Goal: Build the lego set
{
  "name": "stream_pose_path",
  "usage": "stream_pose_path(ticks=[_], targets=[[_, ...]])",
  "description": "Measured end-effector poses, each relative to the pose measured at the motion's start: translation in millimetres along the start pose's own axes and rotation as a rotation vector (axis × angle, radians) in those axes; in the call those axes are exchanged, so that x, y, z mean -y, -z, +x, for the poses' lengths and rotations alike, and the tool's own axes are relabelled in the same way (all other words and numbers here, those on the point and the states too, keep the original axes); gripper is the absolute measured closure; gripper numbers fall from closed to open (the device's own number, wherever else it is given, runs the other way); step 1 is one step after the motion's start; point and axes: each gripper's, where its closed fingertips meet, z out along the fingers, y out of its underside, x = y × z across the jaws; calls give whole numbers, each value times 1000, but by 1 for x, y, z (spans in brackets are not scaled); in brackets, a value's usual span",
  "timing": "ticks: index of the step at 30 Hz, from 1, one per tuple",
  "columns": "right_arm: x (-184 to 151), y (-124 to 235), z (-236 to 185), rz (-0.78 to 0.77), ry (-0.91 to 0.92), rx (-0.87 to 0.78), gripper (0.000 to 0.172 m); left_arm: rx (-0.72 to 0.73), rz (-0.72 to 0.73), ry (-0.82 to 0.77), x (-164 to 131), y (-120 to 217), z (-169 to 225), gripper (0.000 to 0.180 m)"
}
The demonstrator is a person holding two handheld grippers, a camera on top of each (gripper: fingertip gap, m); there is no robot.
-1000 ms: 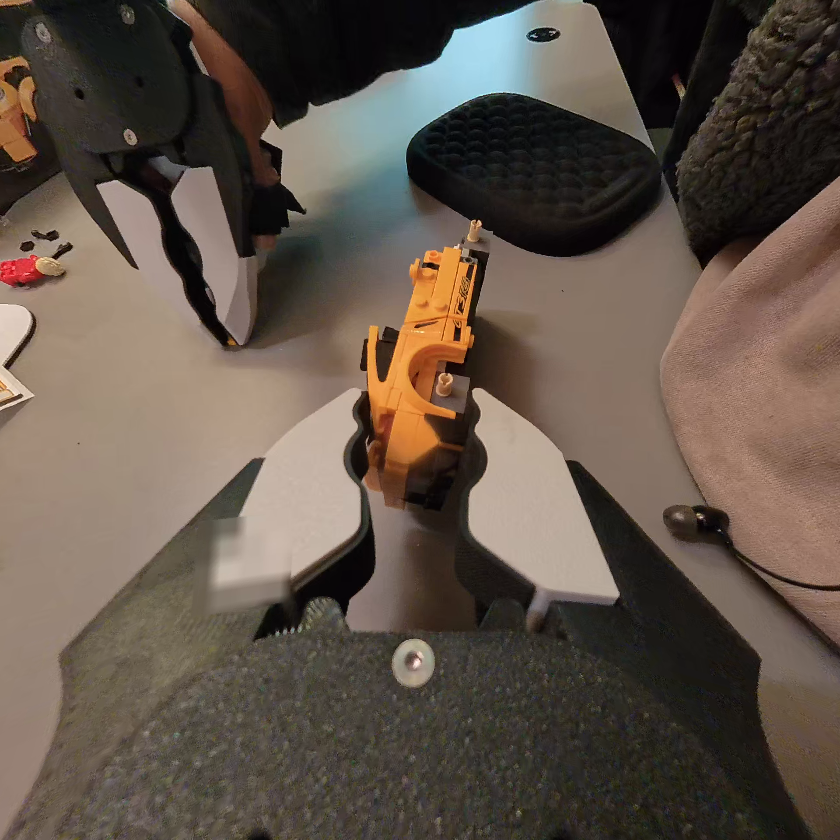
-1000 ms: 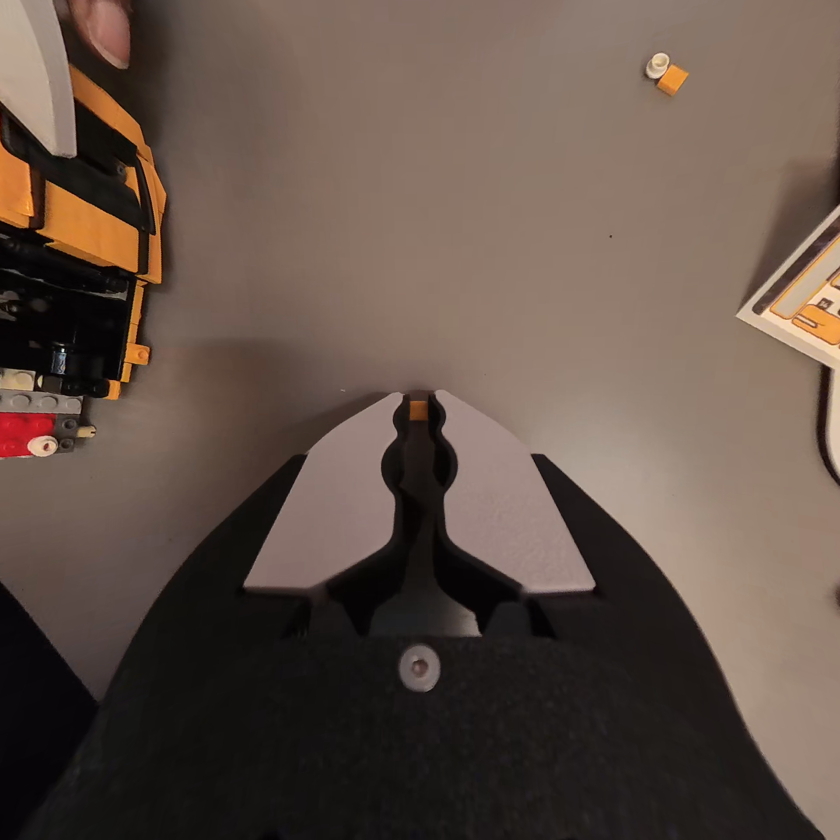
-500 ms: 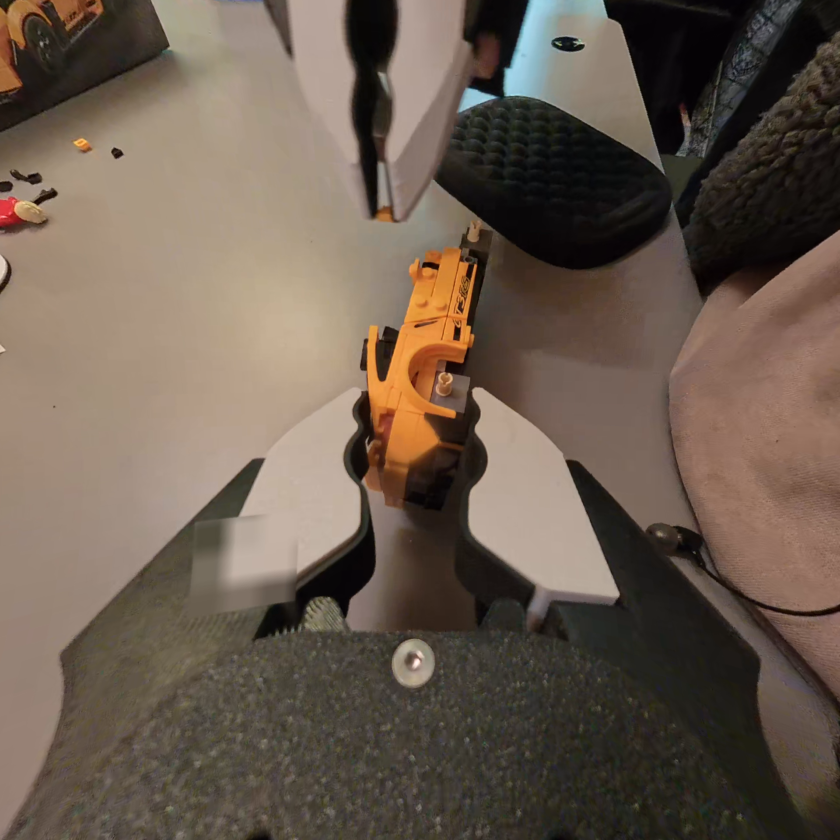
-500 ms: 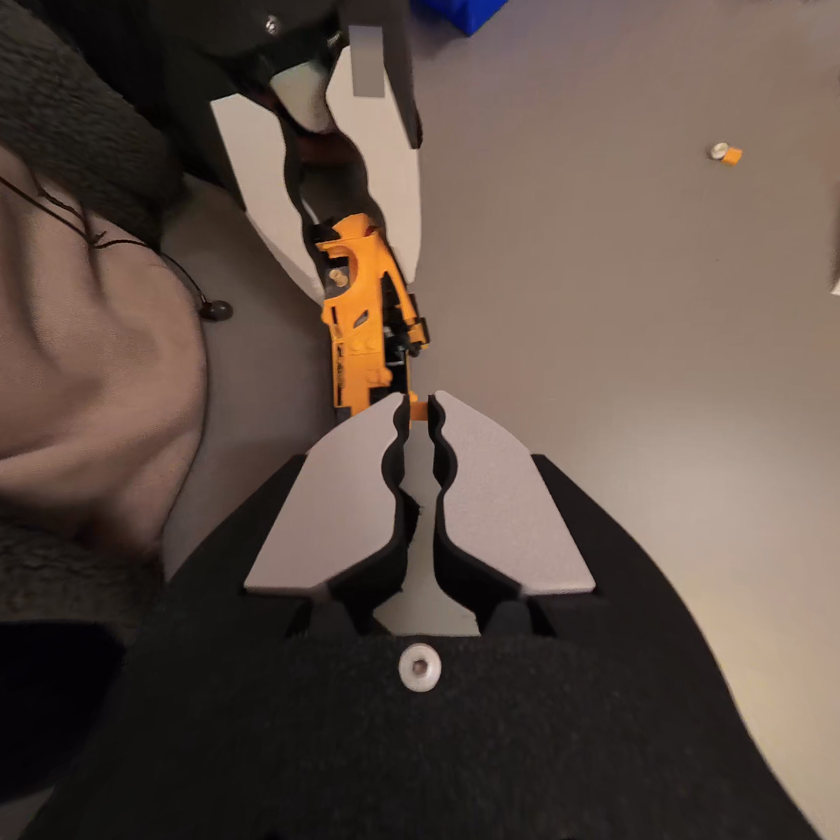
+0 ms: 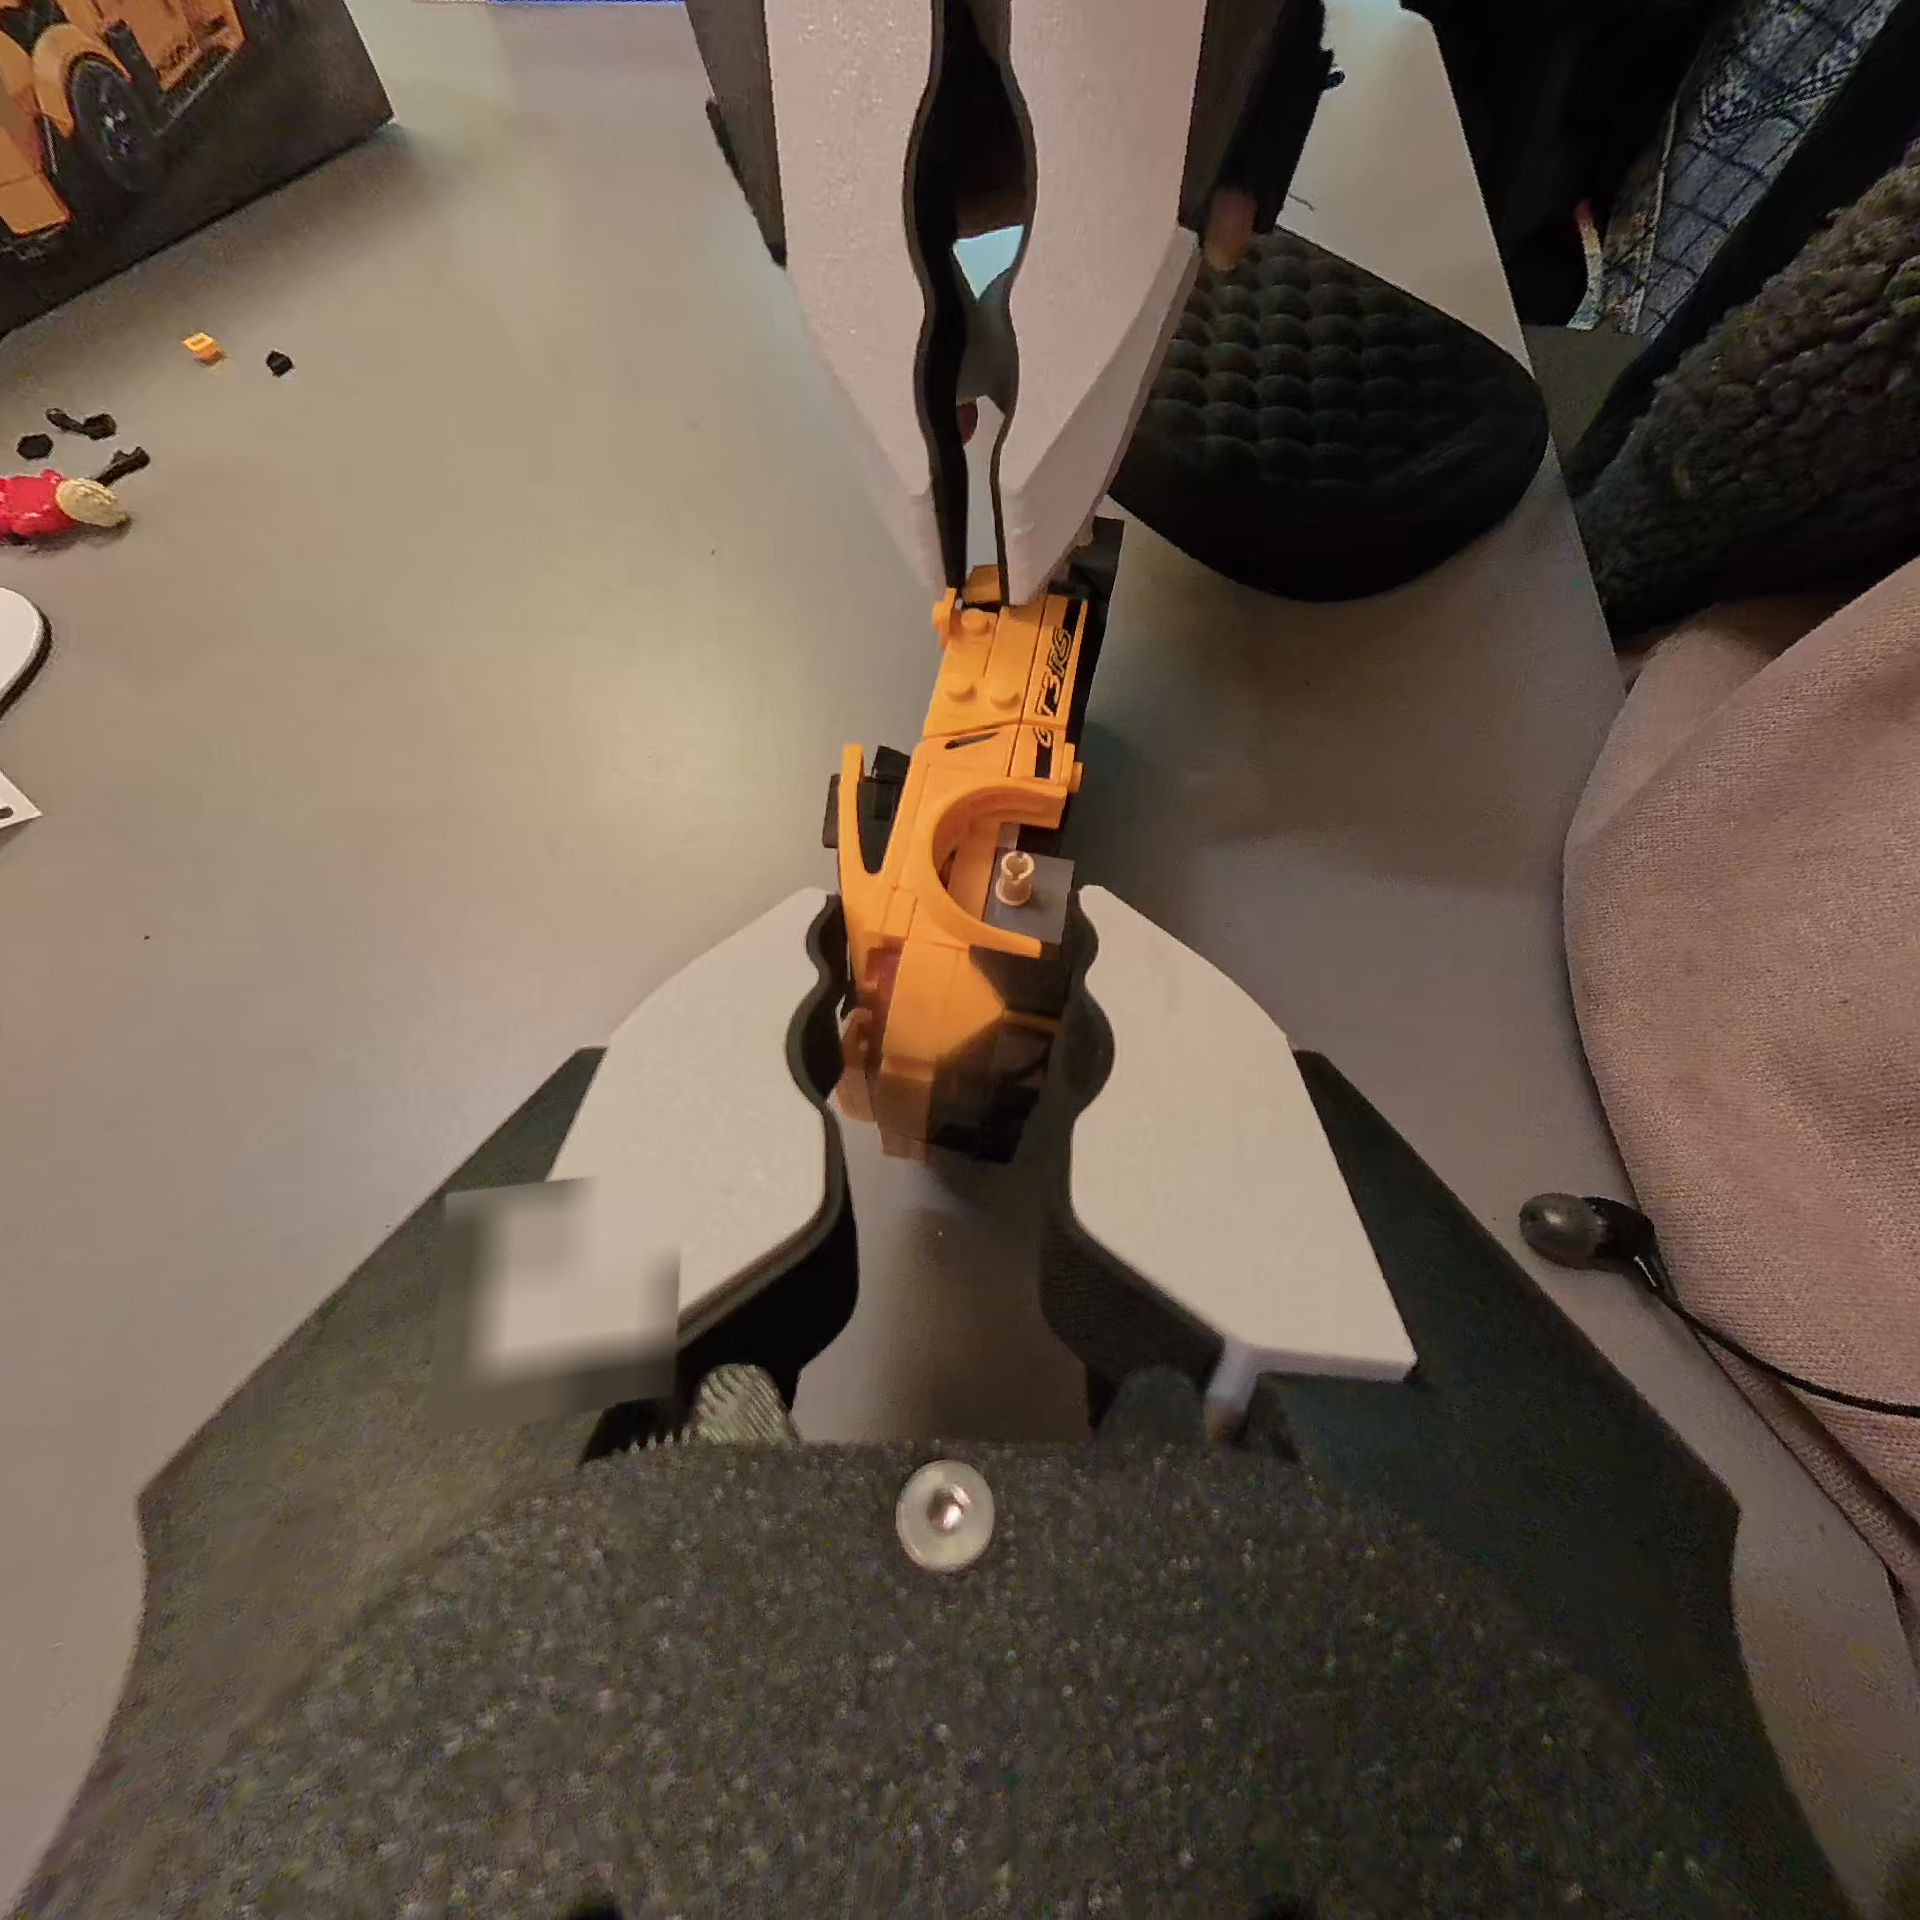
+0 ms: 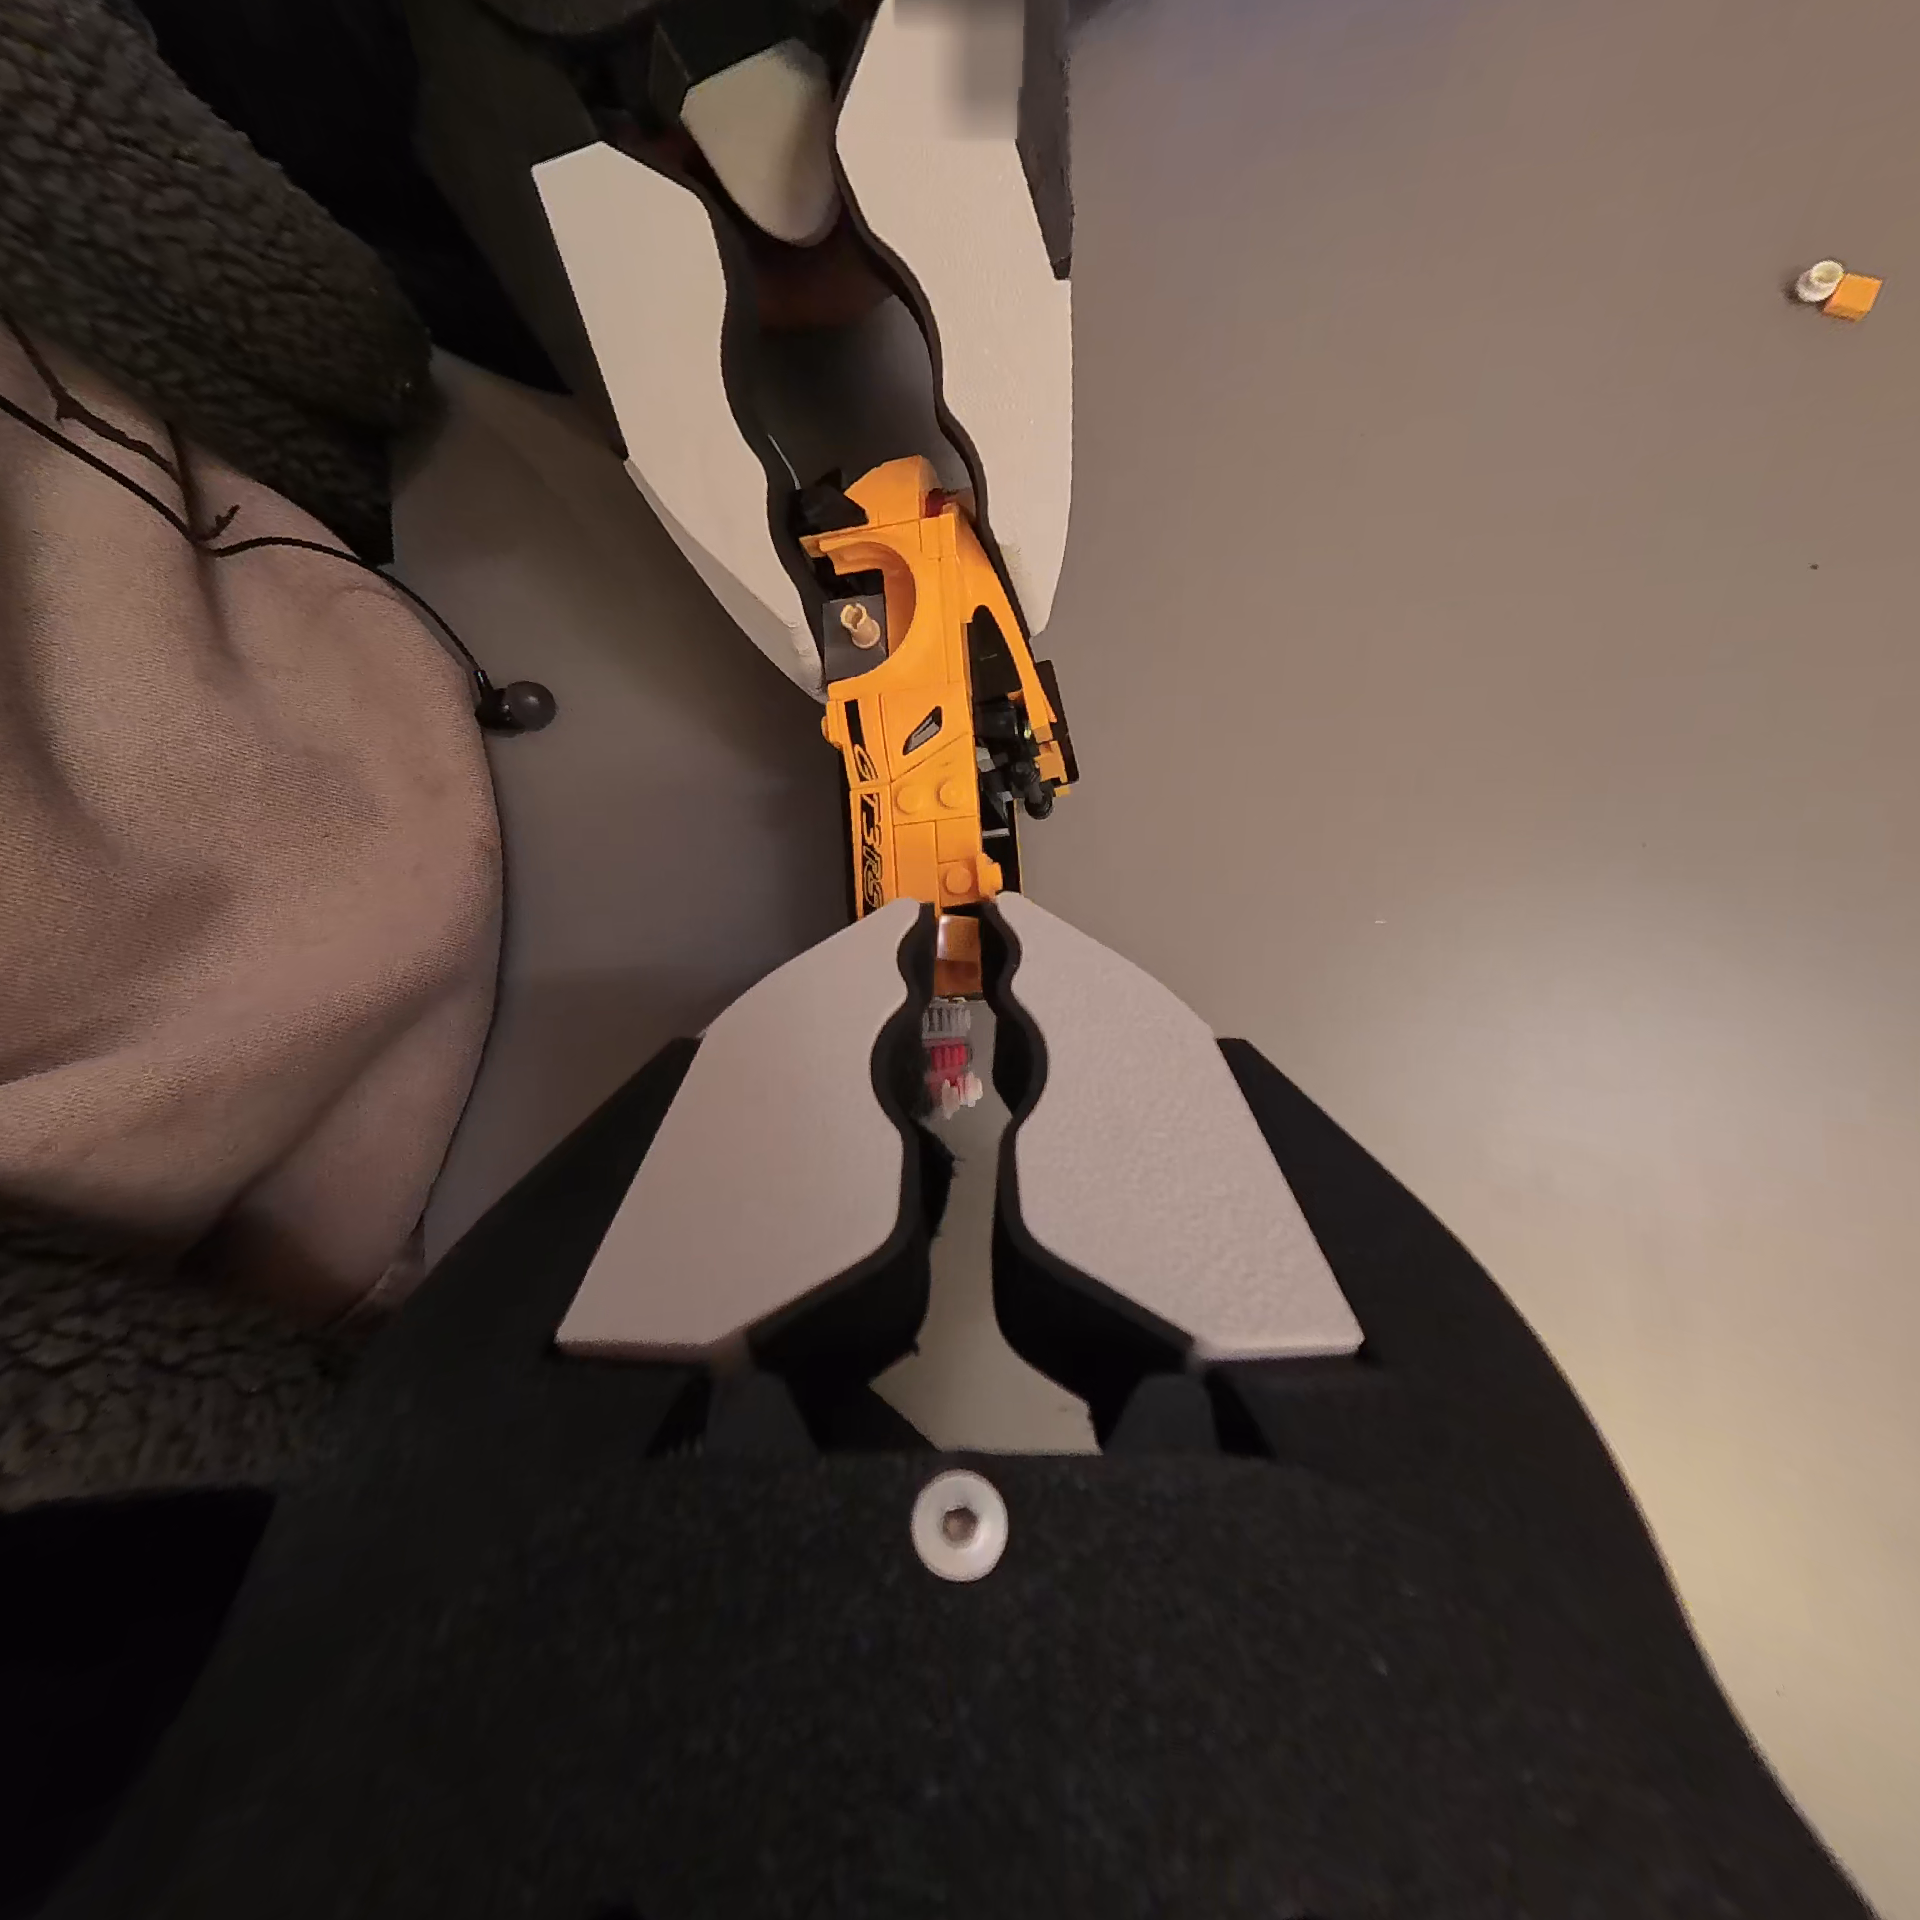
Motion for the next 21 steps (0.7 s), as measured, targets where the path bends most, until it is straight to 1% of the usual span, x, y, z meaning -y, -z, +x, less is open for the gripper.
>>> stream_pose_path(ticks=[13, 21], targets=[[1, -2, -2, 48, -44, 60, 158, -6, 3, -5, 0, -2, -1, 141], [1, -1, -8, 65, -91, 76, 148, -5, 2, -6, 0, -3, -2, 141]])
